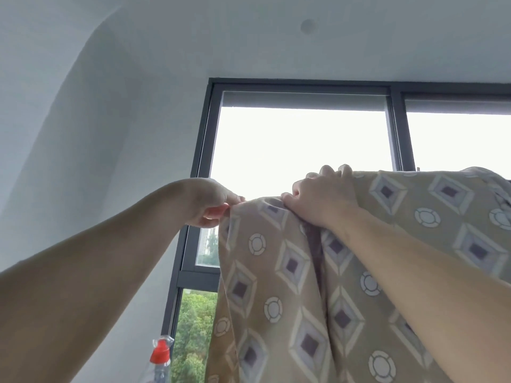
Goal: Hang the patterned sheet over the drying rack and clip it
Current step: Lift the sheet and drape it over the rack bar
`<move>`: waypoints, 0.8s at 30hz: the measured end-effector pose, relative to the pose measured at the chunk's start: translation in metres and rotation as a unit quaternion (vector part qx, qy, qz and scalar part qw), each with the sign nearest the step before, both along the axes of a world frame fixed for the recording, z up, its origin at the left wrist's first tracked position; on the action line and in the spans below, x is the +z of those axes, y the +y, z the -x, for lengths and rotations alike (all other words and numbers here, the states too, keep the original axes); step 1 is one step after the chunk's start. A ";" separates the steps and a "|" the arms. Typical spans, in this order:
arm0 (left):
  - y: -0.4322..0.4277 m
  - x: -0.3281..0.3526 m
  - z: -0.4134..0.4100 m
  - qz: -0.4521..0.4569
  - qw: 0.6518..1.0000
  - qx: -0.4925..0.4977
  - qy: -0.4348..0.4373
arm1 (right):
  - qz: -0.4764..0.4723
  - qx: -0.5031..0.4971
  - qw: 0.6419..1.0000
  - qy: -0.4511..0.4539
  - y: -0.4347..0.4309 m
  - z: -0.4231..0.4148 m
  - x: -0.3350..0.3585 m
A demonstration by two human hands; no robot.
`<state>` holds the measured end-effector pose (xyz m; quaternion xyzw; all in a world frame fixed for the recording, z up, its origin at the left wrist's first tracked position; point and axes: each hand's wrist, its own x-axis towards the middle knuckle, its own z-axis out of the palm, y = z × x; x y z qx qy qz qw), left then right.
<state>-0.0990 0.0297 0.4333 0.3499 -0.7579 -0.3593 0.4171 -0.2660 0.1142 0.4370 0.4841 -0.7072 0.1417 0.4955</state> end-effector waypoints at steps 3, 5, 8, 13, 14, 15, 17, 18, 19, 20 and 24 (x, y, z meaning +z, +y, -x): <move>-0.011 0.002 -0.006 -0.056 0.985 -0.039 0.157 | 0.010 -0.001 1.000 0.000 0.003 0.004 0.001; -0.022 0.004 -0.010 -0.095 0.958 -0.058 0.264 | 0.008 0.018 1.000 -0.017 0.005 0.007 0.004; -0.028 0.004 -0.008 -0.108 0.950 -0.061 0.287 | 0.004 0.029 0.999 -0.019 0.005 0.008 0.007; -0.008 -0.002 -0.021 -0.127 0.971 -0.110 0.169 | 0.006 0.017 1.000 -0.016 0.007 0.010 0.005; -0.011 0.000 -0.026 -0.127 0.967 -0.110 0.191 | 0.005 0.019 1.000 -0.022 0.008 0.010 0.005; -0.016 0.001 -0.030 -0.122 0.960 -0.100 0.232 | 0.004 0.021 0.999 -0.027 0.009 0.010 0.005; -0.025 0.004 -0.038 -0.128 0.934 -0.094 0.319 | 0.005 0.019 0.999 -0.029 0.008 0.010 0.006; -0.025 0.003 -0.040 -0.148 0.921 -0.107 0.344 | 0.005 0.012 1.000 -0.025 0.008 0.010 0.006; -0.022 -0.001 -0.042 -0.170 0.912 -0.128 0.350 | 0.006 0.003 1.000 -0.021 0.007 0.010 0.005; -0.018 -0.006 -0.044 -0.176 0.914 -0.151 0.332 | 0.008 -0.003 1.000 -0.018 0.006 0.009 0.004; -0.024 -0.010 -0.043 -0.021 0.928 -0.078 0.362 | 0.019 0.012 1.000 -0.019 0.008 0.005 0.003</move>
